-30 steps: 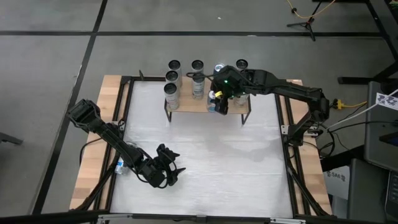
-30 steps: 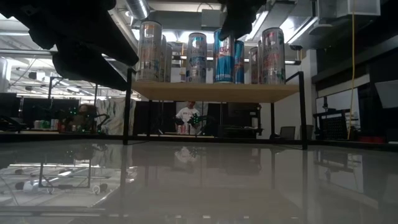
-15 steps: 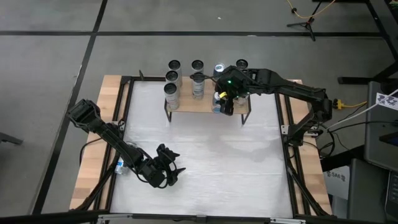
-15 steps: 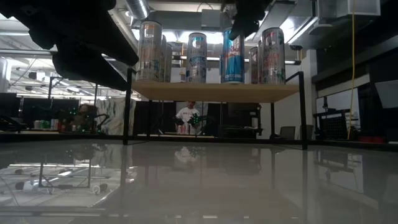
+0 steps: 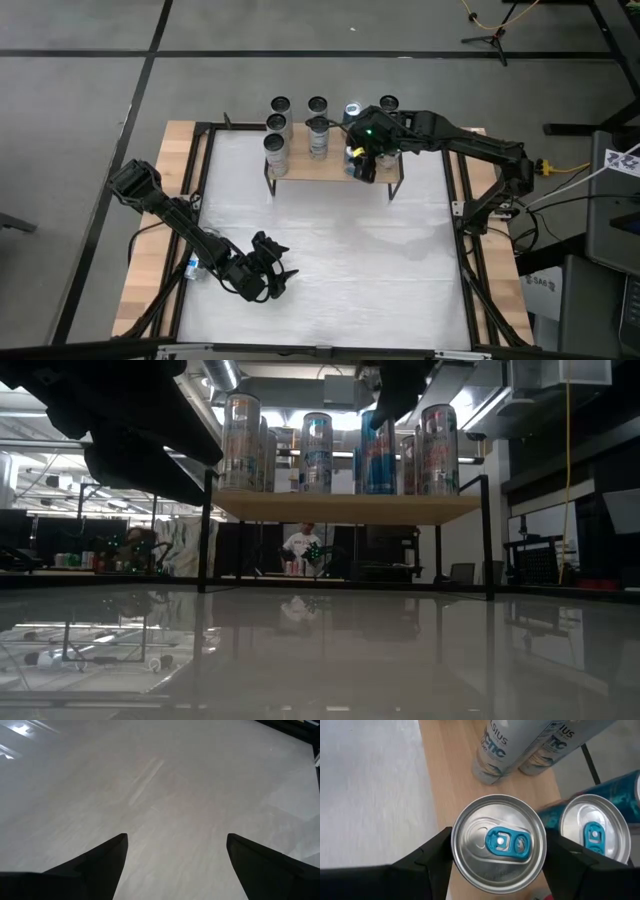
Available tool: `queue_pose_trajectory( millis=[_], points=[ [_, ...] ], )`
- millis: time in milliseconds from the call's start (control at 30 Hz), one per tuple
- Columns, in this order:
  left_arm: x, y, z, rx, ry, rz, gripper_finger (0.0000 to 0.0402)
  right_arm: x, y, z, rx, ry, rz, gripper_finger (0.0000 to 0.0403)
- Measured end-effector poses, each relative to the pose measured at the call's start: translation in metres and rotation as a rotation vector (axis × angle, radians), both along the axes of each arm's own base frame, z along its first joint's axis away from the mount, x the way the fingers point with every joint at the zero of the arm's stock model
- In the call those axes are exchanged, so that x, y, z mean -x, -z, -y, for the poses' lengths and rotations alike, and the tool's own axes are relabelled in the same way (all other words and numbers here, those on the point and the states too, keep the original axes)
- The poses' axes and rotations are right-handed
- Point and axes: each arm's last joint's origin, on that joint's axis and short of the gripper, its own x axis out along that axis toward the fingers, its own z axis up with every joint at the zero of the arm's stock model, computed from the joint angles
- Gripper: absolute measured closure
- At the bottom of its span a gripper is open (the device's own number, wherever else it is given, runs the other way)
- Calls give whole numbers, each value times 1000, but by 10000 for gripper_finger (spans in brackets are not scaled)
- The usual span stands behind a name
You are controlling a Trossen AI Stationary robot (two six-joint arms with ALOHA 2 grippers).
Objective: Sort soda cans
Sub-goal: Put the blue soda can on the shelf and align with other blue soda cans
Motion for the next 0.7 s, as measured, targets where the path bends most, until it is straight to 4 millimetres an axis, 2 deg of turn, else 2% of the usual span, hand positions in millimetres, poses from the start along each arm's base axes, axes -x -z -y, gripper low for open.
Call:
queue_pose_trajectory(
  millis=[700],
  points=[
    [0, 0, 0, 0, 0, 0, 68, 0, 0, 4, 12, -3, 5, 159]
  ],
)
